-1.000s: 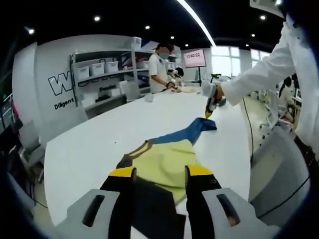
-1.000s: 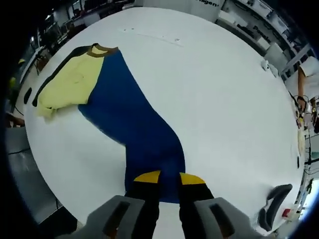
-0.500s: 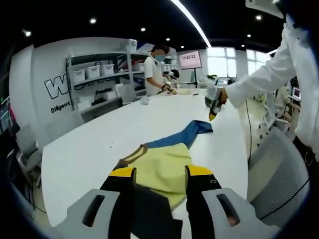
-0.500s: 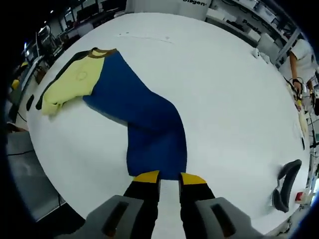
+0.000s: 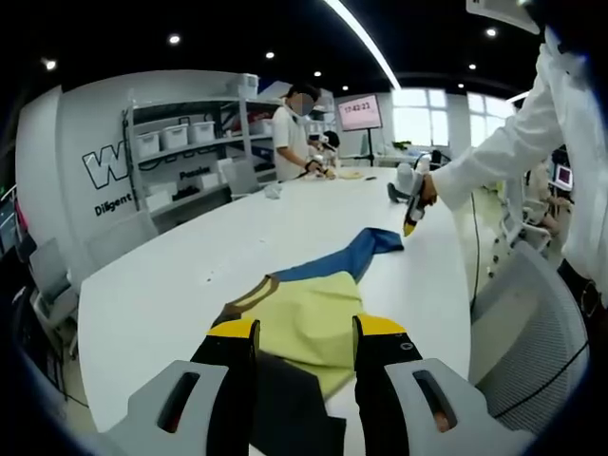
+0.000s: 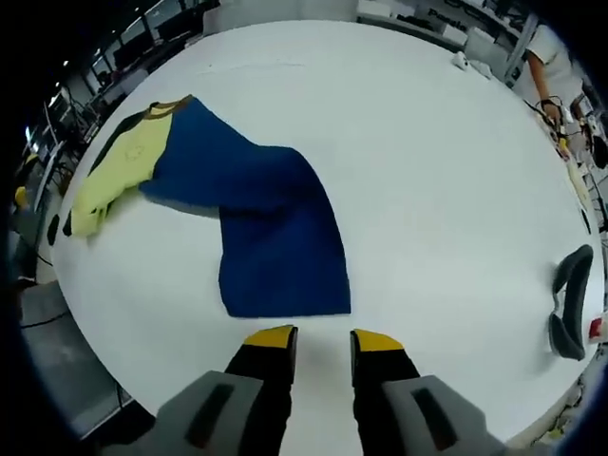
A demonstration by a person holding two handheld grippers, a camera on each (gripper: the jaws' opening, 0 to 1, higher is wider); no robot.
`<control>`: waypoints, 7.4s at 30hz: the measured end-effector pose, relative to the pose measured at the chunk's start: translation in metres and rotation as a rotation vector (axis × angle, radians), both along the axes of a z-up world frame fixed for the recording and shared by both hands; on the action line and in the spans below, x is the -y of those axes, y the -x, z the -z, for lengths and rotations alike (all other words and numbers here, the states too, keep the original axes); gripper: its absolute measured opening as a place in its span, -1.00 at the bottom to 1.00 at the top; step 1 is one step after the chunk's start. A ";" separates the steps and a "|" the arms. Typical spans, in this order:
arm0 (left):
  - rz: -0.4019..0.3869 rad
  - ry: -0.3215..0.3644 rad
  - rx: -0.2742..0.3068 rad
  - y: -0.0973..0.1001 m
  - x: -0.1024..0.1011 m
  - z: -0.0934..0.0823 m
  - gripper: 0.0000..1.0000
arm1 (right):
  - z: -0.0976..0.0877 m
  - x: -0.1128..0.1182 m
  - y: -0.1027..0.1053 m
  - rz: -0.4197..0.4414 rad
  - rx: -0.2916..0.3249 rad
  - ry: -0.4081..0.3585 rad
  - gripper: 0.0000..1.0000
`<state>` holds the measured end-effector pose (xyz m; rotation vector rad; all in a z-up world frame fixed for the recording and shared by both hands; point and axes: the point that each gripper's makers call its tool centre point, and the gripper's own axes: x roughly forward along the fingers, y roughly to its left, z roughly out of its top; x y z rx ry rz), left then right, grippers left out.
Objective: Fold the garment on the visible template until the final outline fits inside the template.
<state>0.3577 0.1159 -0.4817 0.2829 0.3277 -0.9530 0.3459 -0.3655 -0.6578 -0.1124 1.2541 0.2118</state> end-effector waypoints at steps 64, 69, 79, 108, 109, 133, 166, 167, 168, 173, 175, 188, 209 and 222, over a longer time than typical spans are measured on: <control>-0.035 -0.016 -0.014 -0.004 -0.010 0.010 -0.29 | -0.007 0.042 -0.036 -0.244 -0.099 0.356 -0.70; -0.032 -0.004 -0.009 -0.006 -0.005 0.008 -0.29 | -0.009 0.055 -0.023 -0.199 -0.102 0.335 -0.73; -0.017 -0.004 -0.013 -0.005 0.001 0.010 -0.29 | 0.005 0.034 0.005 -0.232 -0.105 0.257 -0.74; -0.018 0.013 -0.005 0.009 -0.006 0.006 -0.29 | -0.005 -0.093 -0.016 -0.422 0.075 0.087 -0.47; -0.019 0.016 -0.006 0.009 -0.006 0.006 -0.29 | -0.007 -0.101 -0.016 -0.451 0.103 0.053 -0.41; -0.060 0.042 -0.030 0.023 -0.012 0.019 -0.28 | -0.029 -0.192 0.002 -0.604 0.339 -0.243 0.09; -0.034 0.018 -0.052 0.043 0.003 0.055 -0.24 | -0.052 -0.261 0.018 -0.719 0.461 -0.436 0.38; -0.036 0.016 -0.049 0.043 0.003 0.055 -0.23 | -0.052 -0.261 0.018 -0.719 0.460 -0.440 0.39; -0.037 0.015 -0.048 0.043 0.002 0.055 -0.22 | -0.053 -0.262 0.018 -0.719 0.462 -0.444 0.41; -0.054 0.006 -0.075 0.046 -0.003 0.061 -0.14 | -0.051 -0.263 0.019 -0.725 0.456 -0.437 0.42; -0.064 -0.015 -0.077 0.048 -0.004 0.067 -0.10 | -0.050 -0.264 0.020 -0.724 0.453 -0.439 0.42; -0.037 -0.066 -0.141 0.057 0.010 0.095 -0.09 | -0.037 -0.283 0.025 -0.735 0.418 -0.460 0.40; 0.004 -0.192 -0.147 0.040 0.057 0.147 -0.15 | -0.011 -0.324 0.015 -0.696 0.398 -0.509 0.25; -0.015 -0.274 -0.112 0.022 0.063 0.168 -0.29 | -0.005 -0.360 -0.001 -0.660 0.434 -0.535 -0.05</control>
